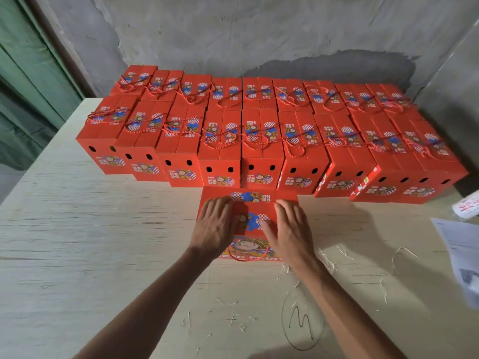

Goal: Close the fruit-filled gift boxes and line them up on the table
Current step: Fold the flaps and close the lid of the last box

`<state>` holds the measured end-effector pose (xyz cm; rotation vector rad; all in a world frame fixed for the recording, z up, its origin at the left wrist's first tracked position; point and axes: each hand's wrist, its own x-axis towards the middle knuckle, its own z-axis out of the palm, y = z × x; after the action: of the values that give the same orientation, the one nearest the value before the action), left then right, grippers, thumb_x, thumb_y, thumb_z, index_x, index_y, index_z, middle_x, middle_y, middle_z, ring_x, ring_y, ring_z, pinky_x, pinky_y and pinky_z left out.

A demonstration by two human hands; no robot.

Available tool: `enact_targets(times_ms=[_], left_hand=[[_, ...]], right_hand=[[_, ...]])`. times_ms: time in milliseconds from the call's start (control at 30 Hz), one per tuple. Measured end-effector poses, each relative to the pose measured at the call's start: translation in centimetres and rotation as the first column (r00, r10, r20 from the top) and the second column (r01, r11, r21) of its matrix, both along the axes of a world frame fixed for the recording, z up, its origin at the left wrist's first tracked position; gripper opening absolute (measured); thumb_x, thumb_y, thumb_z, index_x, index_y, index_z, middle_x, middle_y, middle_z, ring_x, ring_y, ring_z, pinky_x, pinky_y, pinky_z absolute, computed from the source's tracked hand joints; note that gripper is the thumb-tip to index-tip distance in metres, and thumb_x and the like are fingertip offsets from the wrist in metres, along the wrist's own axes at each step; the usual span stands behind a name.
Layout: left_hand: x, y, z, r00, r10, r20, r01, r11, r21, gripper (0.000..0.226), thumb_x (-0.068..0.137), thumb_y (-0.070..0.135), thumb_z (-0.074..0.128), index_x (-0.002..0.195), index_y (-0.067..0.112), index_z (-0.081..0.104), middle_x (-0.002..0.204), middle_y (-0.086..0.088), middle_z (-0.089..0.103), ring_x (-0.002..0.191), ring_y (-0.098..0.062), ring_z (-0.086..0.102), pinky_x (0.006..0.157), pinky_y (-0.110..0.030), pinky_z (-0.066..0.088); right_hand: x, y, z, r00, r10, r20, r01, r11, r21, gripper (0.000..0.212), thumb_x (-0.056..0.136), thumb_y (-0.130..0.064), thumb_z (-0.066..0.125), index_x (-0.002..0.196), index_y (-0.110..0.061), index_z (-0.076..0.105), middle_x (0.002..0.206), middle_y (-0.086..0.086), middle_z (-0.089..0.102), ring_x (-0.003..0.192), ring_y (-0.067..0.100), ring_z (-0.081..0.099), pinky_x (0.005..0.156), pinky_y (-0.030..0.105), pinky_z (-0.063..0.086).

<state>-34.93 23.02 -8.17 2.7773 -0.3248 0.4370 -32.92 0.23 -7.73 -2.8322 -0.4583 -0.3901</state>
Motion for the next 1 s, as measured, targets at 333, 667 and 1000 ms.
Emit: enact_targets(times_ms=[333,667,1000], left_hand=[[1.0,-2.1,-0.6,0.994,0.059,0.095,-0.062,0.998,0.032,0.032,0.103,0.028,0.046,0.121,0.005,0.061,0.116,-0.011,0.060,0.101,-0.029,0.054,0.094,-0.045,0.044],[1.2,-2.1,-0.9,0.988,0.075,0.133,-0.080,0.996,0.028,0.019,0.104,0.024,0.045,0.104,0.010,0.058,0.100,-0.008,0.058,0.086,-0.025,0.050,0.082,-0.041,0.045],[0.2,-1.1,-2.2,0.975,0.032,0.218,-0.002,0.991,-0.133,0.021,0.102,0.031,0.058,0.112,0.014,0.067,0.104,-0.001,0.061,0.088,-0.020,0.051,0.072,-0.034,0.044]], right_hand=[[0.5,1.1,-1.7,0.984,-0.099,0.148,0.086,0.992,0.092,0.039,0.095,-0.032,0.055,0.122,-0.009,0.069,0.124,0.006,0.064,0.109,0.028,0.057,0.093,0.043,0.047],[1.3,1.0,-1.7,0.978,-0.077,0.195,0.066,0.996,0.064,0.027,0.095,-0.031,0.053,0.105,-0.010,0.067,0.099,0.005,0.061,0.091,0.026,0.052,0.081,0.042,0.043],[1.1,0.3,-1.7,0.965,-0.048,0.258,-0.009,0.977,0.214,0.030,0.102,-0.040,0.060,0.084,-0.017,0.069,0.084,-0.002,0.057,0.081,0.020,0.051,0.072,0.035,0.042]])
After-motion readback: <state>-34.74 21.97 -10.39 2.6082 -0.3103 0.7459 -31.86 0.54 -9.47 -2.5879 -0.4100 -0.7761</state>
